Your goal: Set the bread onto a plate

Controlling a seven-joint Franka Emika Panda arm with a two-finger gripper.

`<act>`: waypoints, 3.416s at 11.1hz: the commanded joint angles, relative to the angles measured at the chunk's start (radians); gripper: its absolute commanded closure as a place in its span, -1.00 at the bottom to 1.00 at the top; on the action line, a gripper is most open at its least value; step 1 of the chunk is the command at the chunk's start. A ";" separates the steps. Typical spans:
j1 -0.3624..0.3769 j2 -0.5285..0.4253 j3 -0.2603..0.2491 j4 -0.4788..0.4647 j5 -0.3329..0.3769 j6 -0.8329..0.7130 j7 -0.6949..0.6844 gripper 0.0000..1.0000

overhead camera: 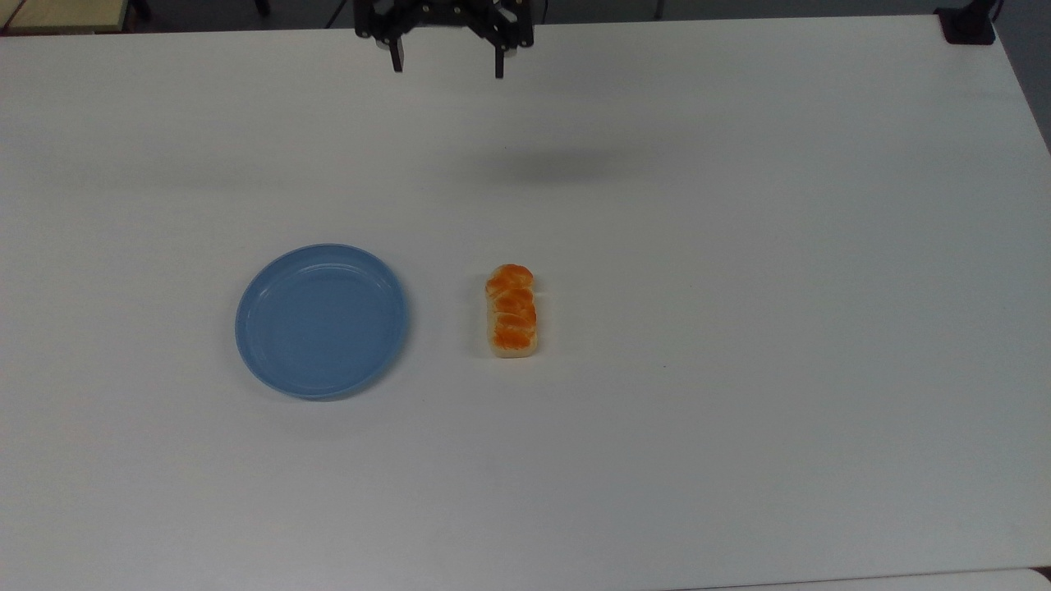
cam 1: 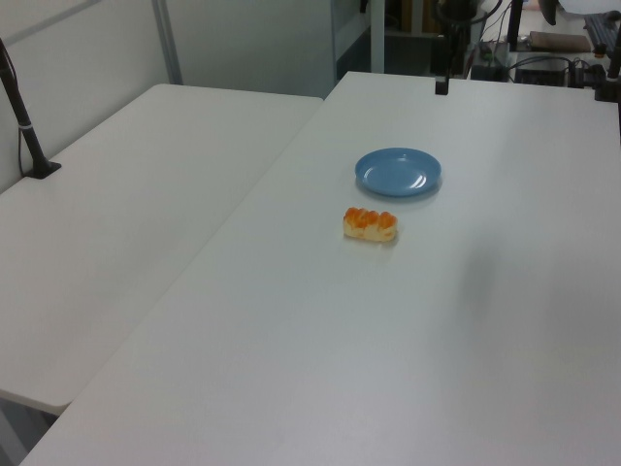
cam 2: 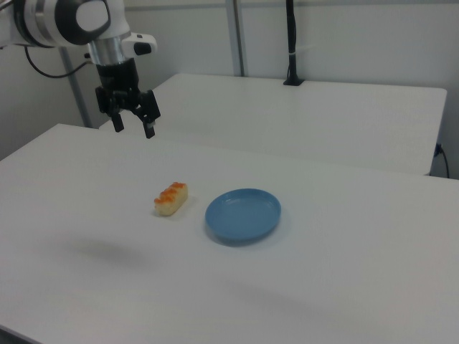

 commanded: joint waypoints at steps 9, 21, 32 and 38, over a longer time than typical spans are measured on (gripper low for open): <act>0.073 0.393 0.001 0.015 0.002 0.433 0.004 -1.00; 0.066 0.499 0.001 0.006 0.009 0.502 0.009 -0.68; -0.067 0.418 -0.013 0.016 0.015 0.427 -0.221 -0.05; -0.207 0.450 -0.013 0.039 0.005 0.467 -0.367 -0.20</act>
